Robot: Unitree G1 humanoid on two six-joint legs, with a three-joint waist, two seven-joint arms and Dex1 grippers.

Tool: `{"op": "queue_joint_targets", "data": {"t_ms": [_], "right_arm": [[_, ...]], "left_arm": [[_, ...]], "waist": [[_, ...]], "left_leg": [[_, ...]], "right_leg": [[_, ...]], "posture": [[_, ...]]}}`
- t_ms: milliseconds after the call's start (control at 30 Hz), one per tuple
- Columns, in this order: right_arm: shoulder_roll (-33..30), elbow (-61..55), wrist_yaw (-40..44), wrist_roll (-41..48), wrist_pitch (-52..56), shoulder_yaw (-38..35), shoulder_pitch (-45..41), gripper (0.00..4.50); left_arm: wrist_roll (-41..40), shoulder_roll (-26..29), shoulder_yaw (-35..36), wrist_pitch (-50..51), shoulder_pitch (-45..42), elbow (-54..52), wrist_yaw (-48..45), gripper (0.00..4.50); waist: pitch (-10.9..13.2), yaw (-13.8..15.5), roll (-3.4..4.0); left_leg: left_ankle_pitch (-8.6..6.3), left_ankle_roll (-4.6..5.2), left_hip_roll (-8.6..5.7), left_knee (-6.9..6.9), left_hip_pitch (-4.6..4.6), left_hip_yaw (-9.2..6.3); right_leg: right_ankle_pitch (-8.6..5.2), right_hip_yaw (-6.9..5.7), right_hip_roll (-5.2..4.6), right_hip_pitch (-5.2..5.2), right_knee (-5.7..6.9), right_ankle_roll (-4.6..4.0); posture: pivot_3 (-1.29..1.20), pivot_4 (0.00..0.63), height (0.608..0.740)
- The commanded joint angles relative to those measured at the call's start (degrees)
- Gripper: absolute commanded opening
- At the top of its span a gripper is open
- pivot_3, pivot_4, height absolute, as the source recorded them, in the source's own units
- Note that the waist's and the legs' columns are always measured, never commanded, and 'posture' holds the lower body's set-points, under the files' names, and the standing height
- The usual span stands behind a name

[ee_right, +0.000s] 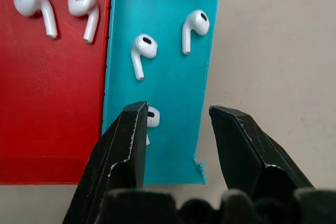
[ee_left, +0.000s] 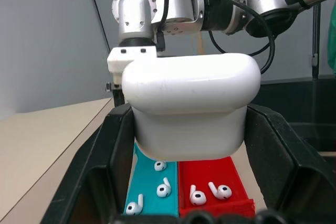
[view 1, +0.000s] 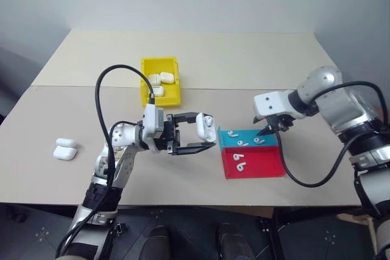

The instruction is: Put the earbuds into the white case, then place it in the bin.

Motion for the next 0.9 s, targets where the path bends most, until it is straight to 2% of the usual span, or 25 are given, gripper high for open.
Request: {"op": "queue_joint_targets", "data": {"t_ms": [33, 367, 900], "right_arm": [[0.8, 3.0, 2.7, -1.9, -5.0, 0.5, -2.3, 2.29], [4.1, 11.8, 2.3, -7.2, -12.2, 1.8, -3.8, 2.29], [6.7, 16.1, 1.6, -9.4, -15.0, 1.8, -3.7, 2.29]], "left_arm": [[0.0, 0.2, 0.4, -1.3, 0.2, -2.7, 0.9, 2.8], [0.1, 0.1, -0.1, -0.8, 1.3, -4.5, 2.8, 2.8], [-0.2, 0.9, -0.4, -0.4, 1.7, -5.0, 3.2, 2.8]], "waist": [[0.0, 0.0, 0.0], [0.0, 0.0, 0.01], [0.0, -0.2, 0.02]], "left_leg": [[0.0, 0.0, 0.0, 0.0, 0.0, -0.01], [0.0, 0.0, 0.0, 0.0, 0.01, 0.0], [0.0, 0.0, 0.0, 0.0, 0.04, 0.0]], "right_leg": [[0.0, -0.01, 0.0, 0.0, 0.0, 0.0], [0.01, -0.01, 0.0, 0.0, 0.02, -0.01], [0.01, 0.0, 0.0, 0.01, 0.06, -0.01]], "posture": [[0.0, 0.15, 0.74], [0.0, 0.15, 0.74], [0.0, 0.15, 0.74]]}}
